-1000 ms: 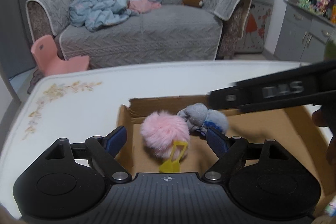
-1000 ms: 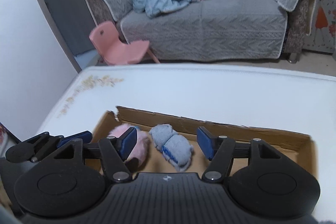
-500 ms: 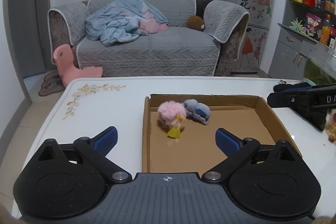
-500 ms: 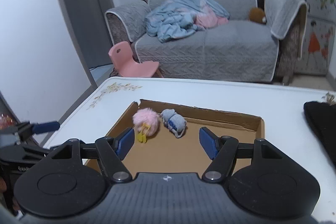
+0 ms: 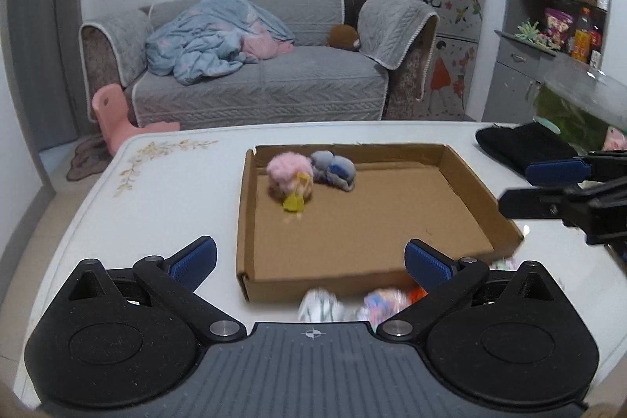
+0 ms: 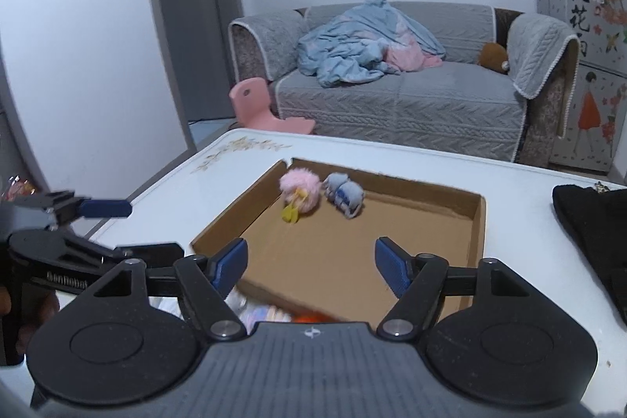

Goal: Organize objects
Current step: 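Grasp bubble-wrapped bundle with left tool while right grasps blue knit sock roll, then carry bubble-wrapped bundle and blue sock roll into the box and release both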

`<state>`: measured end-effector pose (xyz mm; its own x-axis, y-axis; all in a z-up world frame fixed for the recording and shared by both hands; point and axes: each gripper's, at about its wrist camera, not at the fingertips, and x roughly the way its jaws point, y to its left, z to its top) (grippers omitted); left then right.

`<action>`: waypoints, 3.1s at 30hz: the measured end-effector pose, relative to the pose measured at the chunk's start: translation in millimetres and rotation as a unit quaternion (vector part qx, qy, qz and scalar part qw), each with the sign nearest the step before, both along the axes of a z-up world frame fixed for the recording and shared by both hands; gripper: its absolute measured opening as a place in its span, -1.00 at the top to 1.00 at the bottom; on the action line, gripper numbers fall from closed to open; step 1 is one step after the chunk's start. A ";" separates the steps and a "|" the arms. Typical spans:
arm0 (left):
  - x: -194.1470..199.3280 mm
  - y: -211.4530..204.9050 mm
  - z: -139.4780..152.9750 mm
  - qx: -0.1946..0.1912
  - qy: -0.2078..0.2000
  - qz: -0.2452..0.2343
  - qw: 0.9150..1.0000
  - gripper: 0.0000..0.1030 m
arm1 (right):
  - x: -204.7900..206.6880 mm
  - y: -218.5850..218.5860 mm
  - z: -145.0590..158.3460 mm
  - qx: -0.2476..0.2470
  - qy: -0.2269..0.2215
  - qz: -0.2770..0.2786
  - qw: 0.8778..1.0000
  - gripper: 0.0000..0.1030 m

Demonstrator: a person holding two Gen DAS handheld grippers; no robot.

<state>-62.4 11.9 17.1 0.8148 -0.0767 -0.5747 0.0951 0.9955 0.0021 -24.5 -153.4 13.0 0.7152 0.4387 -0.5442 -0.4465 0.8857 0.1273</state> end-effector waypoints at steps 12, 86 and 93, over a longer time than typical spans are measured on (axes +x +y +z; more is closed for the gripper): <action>-63.6 10.4 -74.0 -0.038 0.074 0.035 0.996 -0.99 | -72.8 -3.6 -83.1 -0.049 0.020 0.091 0.994 -0.48; 174.3 -11.0 -44.2 0.040 0.117 -0.015 0.992 -0.37 | 164.0 43.0 -30.3 -0.015 0.108 0.037 0.993 -0.22; 193.9 -2.6 -70.3 0.030 0.139 -0.013 0.990 -0.37 | 193.3 61.5 -56.3 -0.031 0.153 0.024 0.987 -0.22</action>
